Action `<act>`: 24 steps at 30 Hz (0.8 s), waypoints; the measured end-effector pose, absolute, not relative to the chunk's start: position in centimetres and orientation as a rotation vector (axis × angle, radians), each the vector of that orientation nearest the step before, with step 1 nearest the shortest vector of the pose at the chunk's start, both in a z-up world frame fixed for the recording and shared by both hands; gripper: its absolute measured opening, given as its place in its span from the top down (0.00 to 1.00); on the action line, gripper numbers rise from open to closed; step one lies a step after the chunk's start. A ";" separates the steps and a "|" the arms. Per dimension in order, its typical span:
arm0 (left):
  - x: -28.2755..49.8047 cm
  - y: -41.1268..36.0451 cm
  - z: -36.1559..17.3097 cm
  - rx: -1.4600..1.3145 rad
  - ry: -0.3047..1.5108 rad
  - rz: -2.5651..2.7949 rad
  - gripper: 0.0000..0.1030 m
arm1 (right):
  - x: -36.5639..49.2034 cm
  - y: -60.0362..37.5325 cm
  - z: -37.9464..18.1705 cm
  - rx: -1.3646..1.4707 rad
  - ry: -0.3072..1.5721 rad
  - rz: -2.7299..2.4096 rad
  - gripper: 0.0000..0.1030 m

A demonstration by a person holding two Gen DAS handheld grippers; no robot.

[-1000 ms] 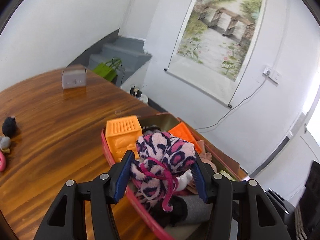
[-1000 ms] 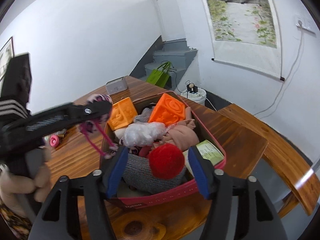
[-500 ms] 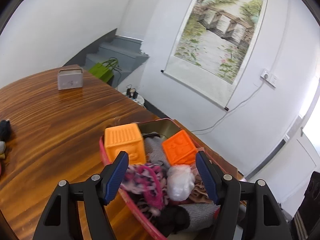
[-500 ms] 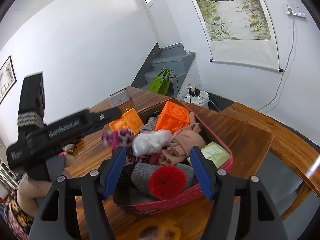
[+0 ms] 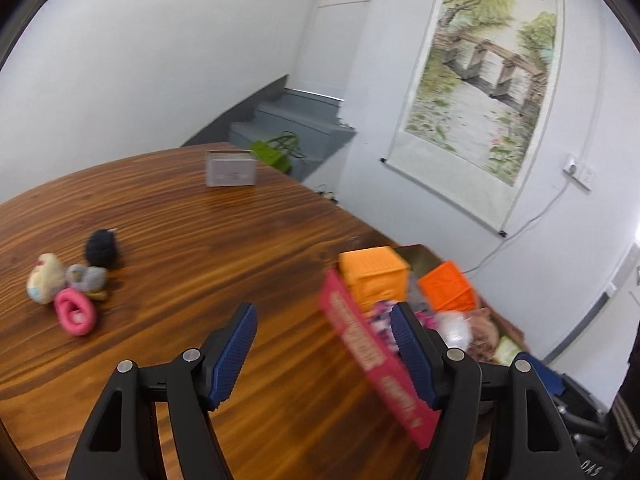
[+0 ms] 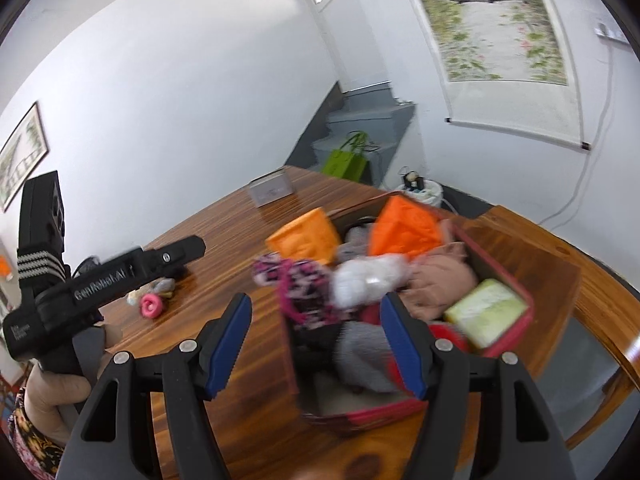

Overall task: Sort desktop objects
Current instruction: 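Open both grippers to release the sock ball and pompom into the tray, then move both grippers back toward the remaining toys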

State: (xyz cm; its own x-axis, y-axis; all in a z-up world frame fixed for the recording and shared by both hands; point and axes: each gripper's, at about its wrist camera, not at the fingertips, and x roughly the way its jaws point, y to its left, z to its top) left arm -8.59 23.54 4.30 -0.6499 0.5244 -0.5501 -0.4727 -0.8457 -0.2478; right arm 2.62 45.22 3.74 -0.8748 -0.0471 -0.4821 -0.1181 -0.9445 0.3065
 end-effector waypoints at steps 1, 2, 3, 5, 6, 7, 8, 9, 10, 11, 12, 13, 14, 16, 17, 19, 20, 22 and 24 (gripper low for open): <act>-8.4 22.4 4.0 -0.855 -0.114 2.462 0.31 | 2.4 44.4 3.8 -0.779 0.500 2.979 0.31; -8.2 21.1 3.7 -0.862 -0.119 2.488 0.31 | 2.1 43.6 3.9 -0.783 0.488 2.995 0.31; -7.9 19.5 3.5 -0.869 -0.128 2.520 0.31 | 1.9 42.9 3.9 -0.788 0.482 3.009 0.31; -7.4 16.3 2.9 -0.885 -0.146 2.585 0.31 | 0.9 41.0 4.0 -0.805 0.480 3.044 0.29; -7.0 14.7 2.7 -0.893 -0.146 2.620 0.31 | 0.4 40.0 4.0 -0.818 0.478 3.065 0.29; -6.7 13.3 2.5 -0.900 -0.149 2.650 0.31 | 0.0 39.2 4.0 -0.828 0.477 3.080 0.29; -6.2 11.7 2.2 -0.904 -0.157 2.681 0.31 | -0.6 37.9 4.0 -0.846 0.475 3.105 0.29; -5.6 10.0 1.9 -0.908 -0.165 2.711 0.31 | -1.0 36.9 4.0 -0.864 0.473 3.126 0.29; -5.1 8.4 1.6 -0.914 -0.174 2.740 0.31 | -1.5 35.6 3.9 -0.887 0.468 3.155 0.29; -4.6 6.9 1.3 -0.925 -0.188 2.762 0.31 | -1.9 34.3 3.8 -0.911 0.463 3.182 0.29; -4.1 5.2 1.0 -0.933 -0.210 2.790 0.31 | -2.3 33.1 3.7 -0.931 0.453 3.203 0.29; -3.7 3.6 0.7 -0.937 -0.239 2.820 0.31 | -2.8 31.7 3.5 -0.960 0.435 3.222 0.29; -3.3 2.1 0.5 -0.942 -0.268 2.846 0.31 | -3.1 30.2 3.4 -0.995 0.413 3.241 0.29; -2.7 -0.8 0.1 -0.950 -0.329 2.891 0.31 | -3.6 27.5 3.3 -1.048 0.366 3.276 0.29; -2.5 -2.0 0.0 -0.951 -0.361 2.908 0.31 | -3.6 26.2 3.3 -1.068 0.342 3.293 0.29; -1.7 -4.2 -0.3 -0.941 -0.426 2.929 0.31 | -3.5 23.9 3.2 -1.092 0.286 3.322 0.29; -1.5 -5.1 -0.3 -0.936 -0.451 2.935 0.31 | -3.3 22.8 3.2 -1.097 0.255 3.334 0.29; -1.1 -6.0 -0.4 -0.926 -0.466 2.938 0.31 | -2.9 21.0 2.9 -1.117 0.207 3.351 0.29; -0.8 -6.7 -0.6 -0.922 -0.470 2.940 0.31 | -2.6 19.5 2.6 -1.145 0.169 3.362 0.29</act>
State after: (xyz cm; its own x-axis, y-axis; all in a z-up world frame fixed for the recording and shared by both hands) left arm -0.84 -6.73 -0.60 -0.8248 0.1129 -0.5541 0.0654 -0.9542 -0.2918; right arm -2.56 19.45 2.57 -0.7171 -0.4094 -0.5640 0.3506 -0.9113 0.2157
